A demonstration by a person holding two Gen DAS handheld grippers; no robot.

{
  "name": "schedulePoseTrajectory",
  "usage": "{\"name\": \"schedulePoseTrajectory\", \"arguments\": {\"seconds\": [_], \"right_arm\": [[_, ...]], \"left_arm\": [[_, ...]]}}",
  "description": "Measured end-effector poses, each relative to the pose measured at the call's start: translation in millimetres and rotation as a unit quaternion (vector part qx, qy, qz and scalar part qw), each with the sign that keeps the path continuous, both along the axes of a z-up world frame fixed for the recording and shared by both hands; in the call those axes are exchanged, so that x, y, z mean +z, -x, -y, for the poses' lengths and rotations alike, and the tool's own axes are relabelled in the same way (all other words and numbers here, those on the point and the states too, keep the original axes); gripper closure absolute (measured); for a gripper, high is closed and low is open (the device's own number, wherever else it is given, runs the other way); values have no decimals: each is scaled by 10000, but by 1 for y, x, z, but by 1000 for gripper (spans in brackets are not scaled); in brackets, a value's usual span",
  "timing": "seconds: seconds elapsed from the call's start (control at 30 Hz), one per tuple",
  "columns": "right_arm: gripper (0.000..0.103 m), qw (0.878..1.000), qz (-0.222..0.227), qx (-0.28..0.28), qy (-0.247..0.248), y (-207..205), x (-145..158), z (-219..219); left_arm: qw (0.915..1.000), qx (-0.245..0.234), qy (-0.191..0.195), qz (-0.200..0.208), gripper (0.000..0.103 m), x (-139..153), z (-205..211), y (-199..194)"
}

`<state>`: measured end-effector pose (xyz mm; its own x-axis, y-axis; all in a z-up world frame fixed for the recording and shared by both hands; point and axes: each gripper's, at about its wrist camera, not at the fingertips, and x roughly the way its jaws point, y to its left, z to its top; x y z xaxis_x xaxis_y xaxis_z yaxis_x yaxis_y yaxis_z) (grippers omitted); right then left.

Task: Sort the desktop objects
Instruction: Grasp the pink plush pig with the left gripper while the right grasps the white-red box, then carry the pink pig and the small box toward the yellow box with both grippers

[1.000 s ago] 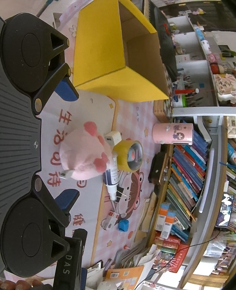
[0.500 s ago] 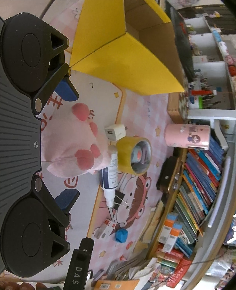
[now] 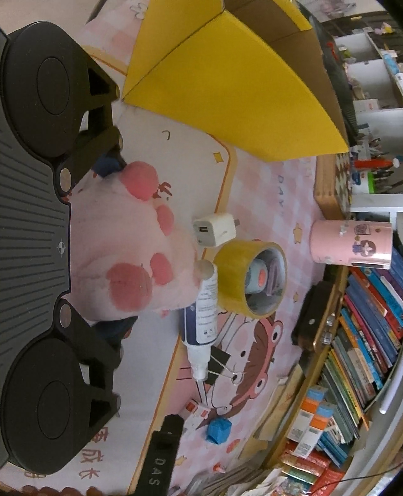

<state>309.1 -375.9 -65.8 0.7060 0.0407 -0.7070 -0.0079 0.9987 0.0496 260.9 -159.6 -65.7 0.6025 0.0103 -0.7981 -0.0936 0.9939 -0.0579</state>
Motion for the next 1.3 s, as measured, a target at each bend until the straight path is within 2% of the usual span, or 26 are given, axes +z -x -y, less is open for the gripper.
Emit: {"name": "schedulePoseTrajectory", "arguments": {"seconds": [0.07,0.2,0.37,0.5,0.63,0.77,0.8,0.83,0.9,1.1,1.3], "right_arm": [[0,10000,1,49,16,-6,-3,0],[1,10000,38,90,16,-17,-6,0],[3,9999,81,99,29,-31,-9,3],[17,9999,17,146,12,-41,-13,5],[32,9998,-14,196,90,-47,-18,3],[35,9997,23,196,171,-46,-19,2],[44,9996,52,216,167,-45,-18,1],[58,9995,77,245,173,-44,-17,1],[75,9994,80,265,188,-43,-15,0],[76,9999,7,169,-19,-31,-10,6],[76,9995,73,154,-269,-2,5,5]], "left_arm": [[10000,-25,56,32,28,1,-1,1],[9995,-27,295,117,31,9,-7,7],[9960,-177,453,744,31,35,-13,27],[9920,-181,606,1096,31,50,-18,37],[9900,-178,655,1237,31,58,-21,44],[9885,-256,680,1324,31,61,-20,50],[9884,-277,676,1335,31,60,-20,52],[9882,-302,670,1344,31,61,-20,53],[9880,-328,679,1350,31,61,-20,55],[9865,-344,745,1416,31,62,-21,63],[9854,-357,851,1430,31,61,-24,73]]}}
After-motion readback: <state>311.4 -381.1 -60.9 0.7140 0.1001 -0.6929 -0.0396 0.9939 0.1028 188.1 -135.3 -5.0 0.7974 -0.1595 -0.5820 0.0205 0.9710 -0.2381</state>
